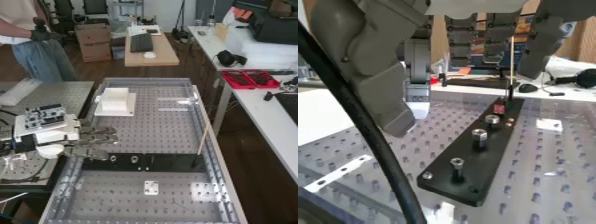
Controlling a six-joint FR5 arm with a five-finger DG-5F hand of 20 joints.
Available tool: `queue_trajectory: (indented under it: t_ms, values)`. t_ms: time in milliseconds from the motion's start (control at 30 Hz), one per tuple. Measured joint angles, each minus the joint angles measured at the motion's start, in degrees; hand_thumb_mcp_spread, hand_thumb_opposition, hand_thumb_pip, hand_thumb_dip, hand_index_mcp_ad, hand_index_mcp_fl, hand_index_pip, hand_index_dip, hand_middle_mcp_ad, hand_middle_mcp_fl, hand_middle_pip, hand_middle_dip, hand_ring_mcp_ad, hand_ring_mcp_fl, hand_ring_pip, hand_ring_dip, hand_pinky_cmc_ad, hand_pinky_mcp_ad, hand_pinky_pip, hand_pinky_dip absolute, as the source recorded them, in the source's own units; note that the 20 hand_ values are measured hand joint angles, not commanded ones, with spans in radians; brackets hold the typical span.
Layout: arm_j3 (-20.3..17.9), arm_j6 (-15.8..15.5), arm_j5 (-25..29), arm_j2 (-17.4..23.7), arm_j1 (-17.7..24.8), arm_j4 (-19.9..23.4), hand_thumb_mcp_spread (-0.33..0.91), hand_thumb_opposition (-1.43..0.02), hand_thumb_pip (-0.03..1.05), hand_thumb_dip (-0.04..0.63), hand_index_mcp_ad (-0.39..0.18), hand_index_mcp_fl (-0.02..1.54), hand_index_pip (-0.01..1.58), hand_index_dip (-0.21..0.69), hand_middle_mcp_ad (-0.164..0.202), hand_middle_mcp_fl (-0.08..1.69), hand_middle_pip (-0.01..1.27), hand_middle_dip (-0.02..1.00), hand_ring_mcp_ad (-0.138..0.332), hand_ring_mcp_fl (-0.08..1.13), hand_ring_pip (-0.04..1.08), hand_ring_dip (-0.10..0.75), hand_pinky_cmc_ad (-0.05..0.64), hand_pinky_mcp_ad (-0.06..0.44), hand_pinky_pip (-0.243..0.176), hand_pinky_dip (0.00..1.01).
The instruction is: Grab the smaller nut and place it in the white container
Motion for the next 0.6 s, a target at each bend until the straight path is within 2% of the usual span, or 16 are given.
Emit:
queue_trajectory:
  t_ms: [433, 600]
  values:
    - [-6.2, 3.7, 2.2, 4.1, 0.3, 4.4, 0.41, -0.84, 0.77, 0.237, -0.176, 0.08, 1.55, 0.047, 0.070, 0.00, 0.14, 0.24, 0.150, 0.00, 0.06, 0.103, 0.368, 0.298, -0.091, 0.42]
    - [-5.5, 3.8, 2.6, 3.9, 0.7, 4.6, 0.41, -0.84, 0.77, 0.237, -0.169, 0.08, 1.55, 0.047, 0.072, 0.00, 0.14, 0.24, 0.150, 0.00, 0.06, 0.103, 0.367, 0.290, -0.094, 0.42]
